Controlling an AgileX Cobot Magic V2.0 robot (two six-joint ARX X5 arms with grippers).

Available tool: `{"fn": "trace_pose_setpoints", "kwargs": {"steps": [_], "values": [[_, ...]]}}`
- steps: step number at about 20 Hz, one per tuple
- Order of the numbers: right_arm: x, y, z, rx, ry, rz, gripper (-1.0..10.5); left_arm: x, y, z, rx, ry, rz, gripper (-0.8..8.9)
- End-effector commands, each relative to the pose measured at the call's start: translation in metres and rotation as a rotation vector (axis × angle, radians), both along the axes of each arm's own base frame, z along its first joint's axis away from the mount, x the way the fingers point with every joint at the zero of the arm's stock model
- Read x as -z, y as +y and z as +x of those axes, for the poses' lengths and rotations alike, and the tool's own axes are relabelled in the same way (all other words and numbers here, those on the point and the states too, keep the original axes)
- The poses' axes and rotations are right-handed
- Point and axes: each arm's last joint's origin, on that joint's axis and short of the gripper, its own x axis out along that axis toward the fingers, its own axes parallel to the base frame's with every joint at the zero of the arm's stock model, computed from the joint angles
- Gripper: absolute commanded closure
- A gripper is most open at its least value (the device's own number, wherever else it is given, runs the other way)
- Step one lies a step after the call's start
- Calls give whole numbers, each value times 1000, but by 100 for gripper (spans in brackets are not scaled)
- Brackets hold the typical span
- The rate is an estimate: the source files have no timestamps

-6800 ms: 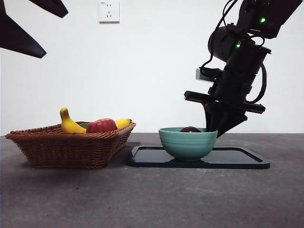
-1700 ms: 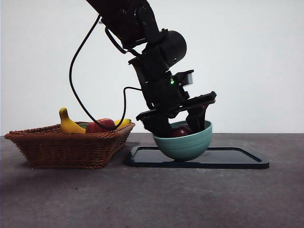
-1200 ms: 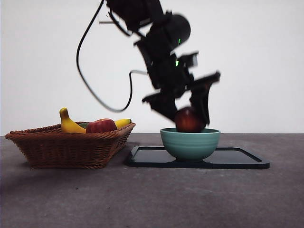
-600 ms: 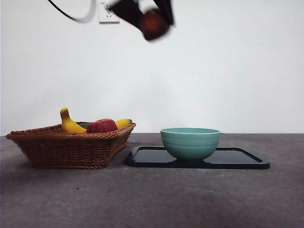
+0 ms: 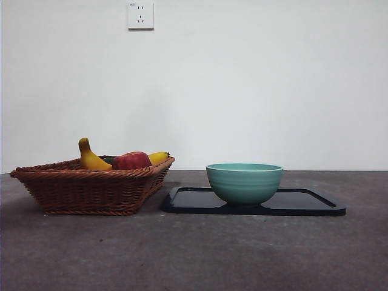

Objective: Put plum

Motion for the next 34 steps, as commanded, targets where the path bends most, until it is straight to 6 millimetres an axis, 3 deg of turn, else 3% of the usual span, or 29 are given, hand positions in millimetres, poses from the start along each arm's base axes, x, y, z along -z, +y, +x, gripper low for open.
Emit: {"fn": "trace_pose_setpoints", "kwargs": {"steps": [1, 6, 11, 16, 22, 28, 32, 34], "values": [[-3, 1, 1, -2, -16, 2, 762, 30, 5, -3, -8, -26, 0, 641], [-3, 1, 1, -2, -15, 3, 762, 101, 12, 0, -39, -30, -3, 641], [-3, 1, 1, -2, -13, 3, 762, 169, 7, 21, -37, -19, 19, 642], [-3, 1, 1, 0, -11, 5, 762, 217, -1, 50, -8, 23, 76, 641], [-2, 0, 0, 5, 0, 6, 762, 257, -9, 76, 2, 60, 102, 641], [-2, 0, 0, 5, 1, 7, 762, 289, -9, 87, -4, 134, 124, 626], [-2, 0, 0, 5, 0, 6, 762, 293, -10, 88, -8, 153, 124, 443], [-2, 0, 0, 5, 0, 6, 762, 293, -10, 88, -11, 157, 123, 428]]}}
